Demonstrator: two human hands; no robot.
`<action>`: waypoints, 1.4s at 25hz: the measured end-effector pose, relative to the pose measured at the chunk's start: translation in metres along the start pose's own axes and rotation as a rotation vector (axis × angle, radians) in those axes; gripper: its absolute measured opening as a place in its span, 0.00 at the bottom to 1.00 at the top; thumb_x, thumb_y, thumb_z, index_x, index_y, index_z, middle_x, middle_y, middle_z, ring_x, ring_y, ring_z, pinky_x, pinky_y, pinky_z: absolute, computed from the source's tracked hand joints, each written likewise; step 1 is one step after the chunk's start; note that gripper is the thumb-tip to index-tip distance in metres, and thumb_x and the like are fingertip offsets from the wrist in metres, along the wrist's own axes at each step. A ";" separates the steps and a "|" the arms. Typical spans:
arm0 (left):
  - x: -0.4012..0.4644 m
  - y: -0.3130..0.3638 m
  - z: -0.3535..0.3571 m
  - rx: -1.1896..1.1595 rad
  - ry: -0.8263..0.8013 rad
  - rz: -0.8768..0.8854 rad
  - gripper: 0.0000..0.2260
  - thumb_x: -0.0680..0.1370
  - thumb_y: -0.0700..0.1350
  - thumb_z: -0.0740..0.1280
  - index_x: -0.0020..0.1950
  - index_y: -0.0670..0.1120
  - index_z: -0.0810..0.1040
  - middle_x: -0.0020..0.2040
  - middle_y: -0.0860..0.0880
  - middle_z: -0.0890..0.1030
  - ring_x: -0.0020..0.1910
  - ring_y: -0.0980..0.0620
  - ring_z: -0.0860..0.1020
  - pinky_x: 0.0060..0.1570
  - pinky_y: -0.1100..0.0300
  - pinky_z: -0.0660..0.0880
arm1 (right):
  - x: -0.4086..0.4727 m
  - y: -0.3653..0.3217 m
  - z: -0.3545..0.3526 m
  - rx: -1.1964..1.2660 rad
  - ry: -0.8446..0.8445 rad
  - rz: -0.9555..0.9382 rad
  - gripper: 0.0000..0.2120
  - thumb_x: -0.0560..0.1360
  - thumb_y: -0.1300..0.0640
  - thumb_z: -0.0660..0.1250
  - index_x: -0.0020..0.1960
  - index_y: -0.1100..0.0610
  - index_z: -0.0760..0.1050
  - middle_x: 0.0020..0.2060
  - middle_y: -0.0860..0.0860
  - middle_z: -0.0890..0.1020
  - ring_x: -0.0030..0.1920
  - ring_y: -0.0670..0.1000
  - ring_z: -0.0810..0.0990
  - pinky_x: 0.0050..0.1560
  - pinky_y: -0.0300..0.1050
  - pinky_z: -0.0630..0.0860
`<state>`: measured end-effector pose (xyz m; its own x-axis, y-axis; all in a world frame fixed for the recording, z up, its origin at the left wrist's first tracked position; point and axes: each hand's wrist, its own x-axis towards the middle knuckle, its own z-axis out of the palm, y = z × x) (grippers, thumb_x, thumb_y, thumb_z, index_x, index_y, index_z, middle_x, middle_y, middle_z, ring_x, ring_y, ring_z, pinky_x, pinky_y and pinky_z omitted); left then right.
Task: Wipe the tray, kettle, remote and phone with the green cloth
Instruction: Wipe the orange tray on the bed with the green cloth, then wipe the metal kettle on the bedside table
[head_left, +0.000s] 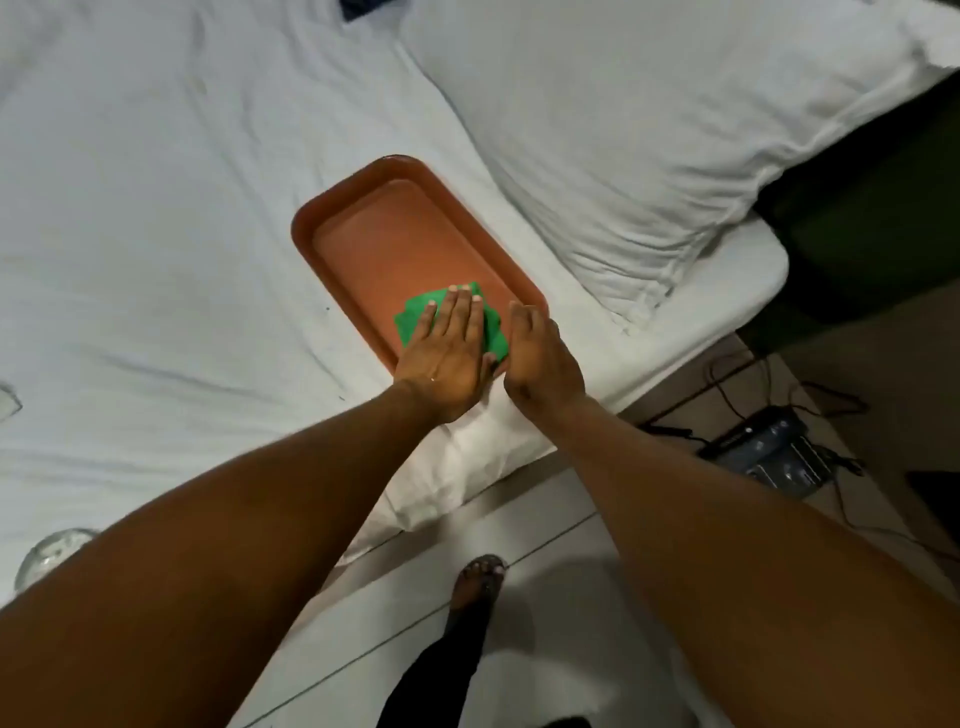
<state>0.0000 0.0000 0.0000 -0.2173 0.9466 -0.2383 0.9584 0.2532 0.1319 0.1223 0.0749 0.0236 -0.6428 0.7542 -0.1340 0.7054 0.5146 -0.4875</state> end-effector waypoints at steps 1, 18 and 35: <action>0.001 -0.010 0.002 -0.019 0.008 -0.048 0.33 0.83 0.59 0.46 0.81 0.39 0.45 0.82 0.39 0.47 0.82 0.42 0.44 0.79 0.45 0.42 | 0.010 -0.006 0.007 0.026 -0.014 -0.003 0.22 0.77 0.59 0.56 0.70 0.60 0.61 0.64 0.60 0.70 0.61 0.61 0.71 0.56 0.56 0.74; 0.015 -0.034 0.009 -0.897 0.114 -0.645 0.24 0.69 0.40 0.71 0.63 0.47 0.70 0.64 0.43 0.75 0.63 0.42 0.74 0.64 0.51 0.74 | 0.049 -0.014 0.033 0.409 -0.104 0.371 0.12 0.67 0.56 0.69 0.49 0.56 0.74 0.44 0.53 0.79 0.46 0.55 0.78 0.42 0.42 0.74; -0.002 0.309 0.065 -1.462 -0.757 -0.142 0.17 0.70 0.31 0.75 0.58 0.36 0.82 0.56 0.37 0.85 0.57 0.35 0.83 0.60 0.41 0.79 | -0.281 0.255 -0.065 1.551 0.471 1.022 0.12 0.74 0.62 0.69 0.57 0.60 0.78 0.50 0.58 0.85 0.48 0.57 0.85 0.37 0.49 0.82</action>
<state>0.3090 0.0635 -0.0214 0.2717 0.7057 -0.6543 -0.1297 0.7005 0.7017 0.5023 0.0204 -0.0069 0.0920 0.6596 -0.7460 -0.3104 -0.6928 -0.6509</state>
